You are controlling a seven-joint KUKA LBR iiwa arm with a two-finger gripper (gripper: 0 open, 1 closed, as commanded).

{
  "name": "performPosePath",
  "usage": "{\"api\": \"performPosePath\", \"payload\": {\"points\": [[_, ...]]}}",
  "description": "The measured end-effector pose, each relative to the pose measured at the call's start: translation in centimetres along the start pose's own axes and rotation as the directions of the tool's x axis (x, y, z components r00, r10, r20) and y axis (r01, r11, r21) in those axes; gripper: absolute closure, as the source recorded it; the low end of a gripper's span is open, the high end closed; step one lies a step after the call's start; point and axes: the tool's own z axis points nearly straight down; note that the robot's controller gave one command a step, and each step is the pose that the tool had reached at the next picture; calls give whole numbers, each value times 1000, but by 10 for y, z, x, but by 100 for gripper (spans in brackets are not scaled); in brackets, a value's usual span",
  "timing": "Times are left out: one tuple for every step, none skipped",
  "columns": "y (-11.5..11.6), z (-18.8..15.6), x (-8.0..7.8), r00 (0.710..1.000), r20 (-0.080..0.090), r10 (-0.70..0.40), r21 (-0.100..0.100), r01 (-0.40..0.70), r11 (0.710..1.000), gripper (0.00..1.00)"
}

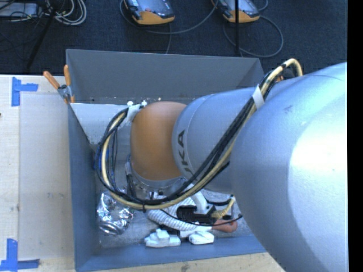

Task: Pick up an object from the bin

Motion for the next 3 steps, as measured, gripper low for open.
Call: {"api": "performPosePath", "payload": {"points": [[-2, 37, 0, 1000, -5, 9, 9, -9, 1000, 100], [-2, 37, -1, 1000, -5, 14, 9, -14, 1000, 100], [-21, -5, -2, 999, 0, 34, 0, -34, 999, 100]]}}
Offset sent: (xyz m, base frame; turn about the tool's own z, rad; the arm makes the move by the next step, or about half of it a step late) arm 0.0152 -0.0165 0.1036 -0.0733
